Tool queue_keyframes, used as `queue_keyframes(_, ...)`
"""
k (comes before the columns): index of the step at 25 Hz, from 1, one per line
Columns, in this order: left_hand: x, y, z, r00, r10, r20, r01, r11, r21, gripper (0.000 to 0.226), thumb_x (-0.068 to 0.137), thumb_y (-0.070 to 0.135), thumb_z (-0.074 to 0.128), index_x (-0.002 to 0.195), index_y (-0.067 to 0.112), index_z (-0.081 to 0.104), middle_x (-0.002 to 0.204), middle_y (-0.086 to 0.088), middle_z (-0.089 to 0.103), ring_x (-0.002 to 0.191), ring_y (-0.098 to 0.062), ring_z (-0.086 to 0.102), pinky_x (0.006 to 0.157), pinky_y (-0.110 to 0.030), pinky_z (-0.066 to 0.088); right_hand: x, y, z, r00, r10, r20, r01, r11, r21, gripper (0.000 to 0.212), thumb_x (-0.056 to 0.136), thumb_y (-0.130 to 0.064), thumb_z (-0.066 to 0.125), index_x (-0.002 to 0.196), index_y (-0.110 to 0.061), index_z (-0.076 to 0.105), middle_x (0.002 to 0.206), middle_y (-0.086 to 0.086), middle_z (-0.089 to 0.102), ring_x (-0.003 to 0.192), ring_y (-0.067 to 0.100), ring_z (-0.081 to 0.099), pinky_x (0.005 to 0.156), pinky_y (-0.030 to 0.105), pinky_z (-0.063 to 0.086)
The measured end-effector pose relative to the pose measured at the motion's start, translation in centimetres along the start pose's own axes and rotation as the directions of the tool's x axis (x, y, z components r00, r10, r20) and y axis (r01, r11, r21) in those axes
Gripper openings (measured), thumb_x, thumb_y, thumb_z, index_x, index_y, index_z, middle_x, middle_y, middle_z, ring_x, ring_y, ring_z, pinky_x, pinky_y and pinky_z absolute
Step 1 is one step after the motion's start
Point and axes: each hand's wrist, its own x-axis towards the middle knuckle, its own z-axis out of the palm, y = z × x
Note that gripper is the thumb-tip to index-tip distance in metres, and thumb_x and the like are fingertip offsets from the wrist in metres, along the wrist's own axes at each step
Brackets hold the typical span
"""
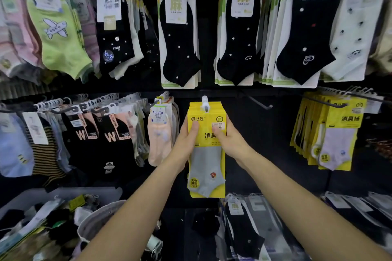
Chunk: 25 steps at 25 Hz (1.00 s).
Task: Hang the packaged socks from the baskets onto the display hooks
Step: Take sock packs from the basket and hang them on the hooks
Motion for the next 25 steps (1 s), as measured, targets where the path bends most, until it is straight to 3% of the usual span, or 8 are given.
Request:
queue_keyframes(3,-4.0,-2.7,-0.3,0.998,-0.052,-0.028,0.054,0.996,0.072,0.048,0.097,0.037,0.036,0.143,0.021,0.032,0.14,0.005,0.046,0.117,0.003,0.048,0.085,-0.005,0.041,-3.4,3.7,-0.1,0.998,0.064,0.026,-0.062,0.994,-0.087,0.064,0.097,-0.024,0.046,0.15,-0.018,0.011,0.149,-0.001,0.034,0.136,0.015,0.034,0.106,0.024,0.033)
queue_keyframes(6,-10.3,-7.0,-0.3,0.97,-0.223,-0.098,0.231,0.97,0.077,0.061,0.095,0.043,0.037,0.149,0.021,0.018,0.151,0.006,0.029,0.129,0.0,0.035,0.093,-0.006,0.031,-9.9,10.1,0.2,0.974,0.225,0.003,-0.225,0.973,-0.056,0.073,0.095,-0.027,0.049,0.15,-0.018,0.002,0.158,0.0,0.01,0.144,0.014,0.015,0.116,0.032,0.02)
queue_keyframes(9,-17.6,-12.8,0.6,0.88,-0.451,-0.15,0.47,0.873,0.129,0.062,0.095,0.05,0.033,0.149,0.026,0.016,0.155,0.007,0.018,0.142,-0.012,0.02,0.103,-0.02,0.02,-18.3,17.1,1.3,0.908,0.415,0.058,-0.408,0.907,-0.105,0.072,0.095,-0.027,0.05,0.15,-0.019,0.006,0.157,0.001,0.013,0.143,0.018,0.019,0.115,0.037,0.025)
queue_keyframes(13,-27.2,-19.9,3.2,0.751,-0.657,-0.067,0.655,0.728,0.203,0.057,0.097,0.04,0.041,0.147,0.016,0.026,0.152,-0.002,0.028,0.138,-0.019,0.03,0.108,-0.028,0.027,-28.0,23.8,2.1,0.795,0.586,0.156,-0.553,0.806,-0.208,0.068,0.093,-0.024,0.053,0.149,-0.013,0.016,0.153,0.007,0.025,0.14,0.022,0.027,0.113,0.04,0.029)
queue_keyframes(15,-31.4,-22.4,4.4,0.679,-0.73,-0.077,0.725,0.652,0.223,0.053,0.097,0.028,0.047,0.144,0.01,0.032,0.149,-0.008,0.034,0.136,-0.021,0.035,0.106,-0.028,0.031,-31.8,26.0,2.1,0.73,0.671,0.13,-0.632,0.735,-0.248,0.062,0.093,-0.021,0.055,0.146,-0.01,0.025,0.147,0.013,0.036,0.134,0.024,0.038,0.106,0.037,0.038)
queue_keyframes(18,-35.2,-24.7,5.4,0.643,-0.757,-0.115,0.756,0.605,0.248,0.047,0.096,0.015,0.049,0.14,0.004,0.037,0.147,-0.014,0.037,0.134,-0.024,0.037,0.105,-0.028,0.031,-36.9,29.0,2.1,0.637,0.768,0.065,-0.716,0.621,-0.318,0.056,0.092,-0.023,0.057,0.141,-0.008,0.035,0.143,0.015,0.043,0.129,0.026,0.045,0.095,0.03,0.041)
queue_keyframes(22,-38.4,-27.2,6.3,0.625,-0.772,-0.117,0.751,0.553,0.361,0.045,0.097,0.015,0.048,0.14,0.007,0.039,0.145,-0.013,0.041,0.131,-0.025,0.042,0.098,-0.029,0.039,-40.5,31.7,2.6,0.542,0.837,0.078,-0.739,0.519,-0.43,0.059,0.093,-0.028,0.056,0.144,-0.009,0.032,0.146,0.011,0.039,0.134,0.027,0.039,0.105,0.035,0.037)
queue_keyframes(25,-39.8,-29.0,7.1,0.592,-0.8,-0.099,0.767,0.522,0.373,0.048,0.095,0.016,0.051,0.141,0.007,0.038,0.145,-0.014,0.041,0.133,-0.024,0.039,0.104,-0.032,0.035,-41.4,32.4,3.0,0.509,0.856,0.095,-0.747,0.493,-0.446,0.06,0.094,-0.028,0.053,0.146,-0.011,0.028,0.148,0.009,0.037,0.133,0.028,0.038,0.103,0.035,0.038)
